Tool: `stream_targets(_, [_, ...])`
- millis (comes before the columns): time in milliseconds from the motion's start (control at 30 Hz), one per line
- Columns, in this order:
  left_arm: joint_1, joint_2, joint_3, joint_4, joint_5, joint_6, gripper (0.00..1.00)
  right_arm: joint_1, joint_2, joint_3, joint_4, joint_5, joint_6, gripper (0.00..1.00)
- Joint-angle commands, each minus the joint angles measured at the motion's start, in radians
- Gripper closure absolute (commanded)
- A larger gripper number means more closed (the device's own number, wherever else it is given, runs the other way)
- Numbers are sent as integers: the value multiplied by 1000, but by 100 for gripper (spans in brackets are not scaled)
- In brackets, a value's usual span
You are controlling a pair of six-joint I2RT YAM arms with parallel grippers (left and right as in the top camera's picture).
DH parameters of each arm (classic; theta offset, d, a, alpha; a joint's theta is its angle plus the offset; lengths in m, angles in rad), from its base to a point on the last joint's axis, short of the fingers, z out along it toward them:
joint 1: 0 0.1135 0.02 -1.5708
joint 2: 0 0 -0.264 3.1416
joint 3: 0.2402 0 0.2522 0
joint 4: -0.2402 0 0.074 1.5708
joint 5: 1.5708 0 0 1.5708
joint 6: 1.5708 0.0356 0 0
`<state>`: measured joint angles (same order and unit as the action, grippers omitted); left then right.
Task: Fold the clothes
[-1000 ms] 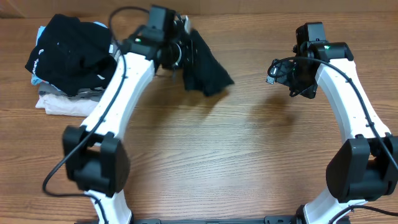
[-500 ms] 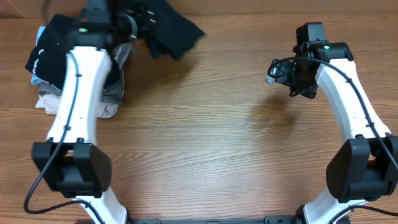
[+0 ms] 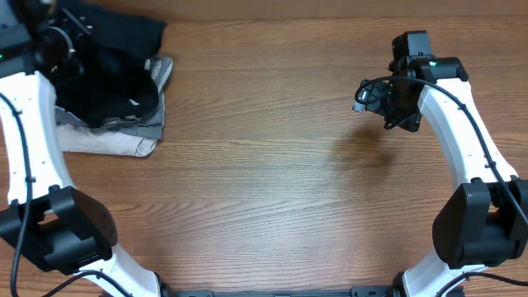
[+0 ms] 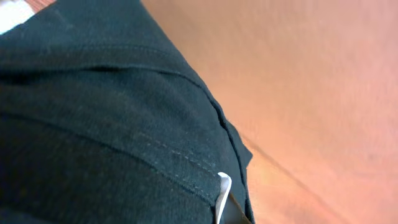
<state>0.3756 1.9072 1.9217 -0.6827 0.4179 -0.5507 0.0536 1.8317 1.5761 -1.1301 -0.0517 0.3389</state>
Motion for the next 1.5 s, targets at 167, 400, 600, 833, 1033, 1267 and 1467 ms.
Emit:
stream_targets(167, [69, -37, 35, -6, -3, -32, 96, -3, -12, -6, 2, 6, -5, 2])
stream_targets(400, [76, -37, 35, -156, -45, 35, 83, -3, -12, -6, 2, 6, -5, 1])
stream_targets(600, [96, -37, 35, -457, -230, 222, 12, -3, -12, -6, -10, 6, -6, 1])
stream_targets(833, [160, -40, 37, -548, -438, 263, 0, -3, -12, -6, 1, 6, -5, 1])
stream_targets(1033, [158, -64, 52, -482, -238, 460, 0, -3, -12, -6, 2, 6, -5, 0])
stream_targets(1267, [37, -80, 57, -351, -156, 703, 1, -3, -12, -6, 13, 5, -5, 0])
stream_targets(1467, [-125, -12, 55, -215, -623, 759, 0, -3, -12, -6, 7, 5, -5, 0])
